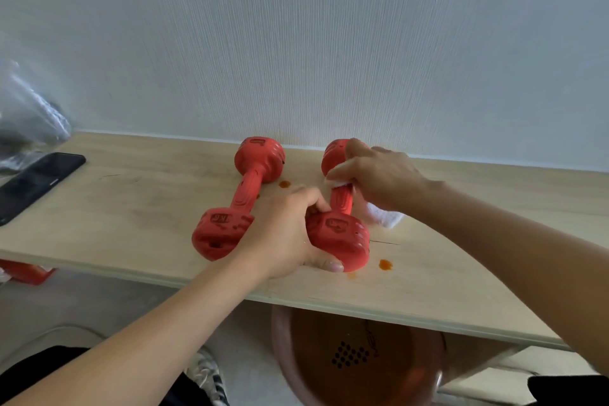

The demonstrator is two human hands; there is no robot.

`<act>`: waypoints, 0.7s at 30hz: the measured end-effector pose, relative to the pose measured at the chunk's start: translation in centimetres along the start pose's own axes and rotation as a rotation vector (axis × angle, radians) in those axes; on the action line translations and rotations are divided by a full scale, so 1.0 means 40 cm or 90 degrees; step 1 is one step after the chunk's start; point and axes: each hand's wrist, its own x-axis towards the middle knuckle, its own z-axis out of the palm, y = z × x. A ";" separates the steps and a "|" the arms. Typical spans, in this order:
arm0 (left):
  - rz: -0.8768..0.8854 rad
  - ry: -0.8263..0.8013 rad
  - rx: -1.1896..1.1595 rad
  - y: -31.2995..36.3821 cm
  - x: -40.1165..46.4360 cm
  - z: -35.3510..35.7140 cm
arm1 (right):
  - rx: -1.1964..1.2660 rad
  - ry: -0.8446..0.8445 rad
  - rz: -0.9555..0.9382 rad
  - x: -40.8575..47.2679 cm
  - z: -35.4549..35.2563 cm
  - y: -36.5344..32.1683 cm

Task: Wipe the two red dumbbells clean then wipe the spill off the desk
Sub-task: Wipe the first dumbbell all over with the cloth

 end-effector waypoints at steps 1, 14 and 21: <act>-0.002 -0.001 -0.004 0.000 -0.001 -0.001 | -0.016 0.006 0.008 0.007 0.004 -0.002; 0.003 -0.010 0.005 0.007 0.006 0.007 | 0.072 0.036 0.014 0.005 0.027 0.030; 0.000 -0.016 -0.046 0.005 0.007 0.020 | 0.073 0.027 0.045 -0.014 0.026 0.049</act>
